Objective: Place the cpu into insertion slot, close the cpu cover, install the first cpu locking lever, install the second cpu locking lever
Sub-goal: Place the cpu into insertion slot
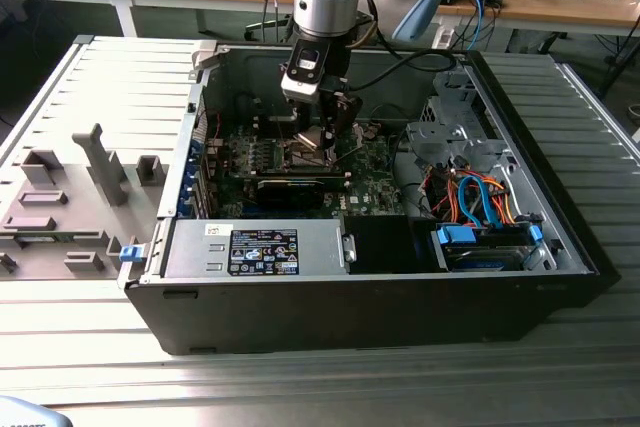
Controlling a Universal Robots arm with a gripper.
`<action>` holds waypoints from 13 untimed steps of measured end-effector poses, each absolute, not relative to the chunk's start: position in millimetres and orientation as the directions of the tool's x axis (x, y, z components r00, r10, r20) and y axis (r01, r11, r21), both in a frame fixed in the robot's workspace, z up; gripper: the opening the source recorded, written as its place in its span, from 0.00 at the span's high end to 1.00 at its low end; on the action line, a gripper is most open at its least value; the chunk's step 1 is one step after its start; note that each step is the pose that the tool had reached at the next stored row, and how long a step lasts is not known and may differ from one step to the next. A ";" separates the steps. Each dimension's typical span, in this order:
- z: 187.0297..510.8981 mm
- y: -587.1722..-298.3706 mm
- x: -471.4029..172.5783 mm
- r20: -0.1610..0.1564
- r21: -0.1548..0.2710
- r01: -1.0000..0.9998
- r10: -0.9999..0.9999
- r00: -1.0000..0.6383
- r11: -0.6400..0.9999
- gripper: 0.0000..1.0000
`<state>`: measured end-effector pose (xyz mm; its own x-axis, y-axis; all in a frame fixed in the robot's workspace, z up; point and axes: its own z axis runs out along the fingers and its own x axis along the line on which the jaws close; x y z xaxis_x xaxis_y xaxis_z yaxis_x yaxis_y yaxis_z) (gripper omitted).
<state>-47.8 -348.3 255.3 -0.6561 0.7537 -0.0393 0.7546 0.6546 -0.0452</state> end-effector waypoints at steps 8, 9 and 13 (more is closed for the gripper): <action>255.3 -348.3 -47.8 -0.039 -0.045 0.759 0.758 -0.651 0.649 0.45; 255.3 -348.3 -47.8 -0.039 -0.045 0.760 0.759 -0.650 0.648 0.45; 255.3 -348.3 -47.8 -0.039 -0.045 0.762 0.761 -0.647 0.646 0.45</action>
<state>-47.8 -348.3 255.3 -0.6474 0.7612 -0.0393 0.7621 0.6459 -0.0452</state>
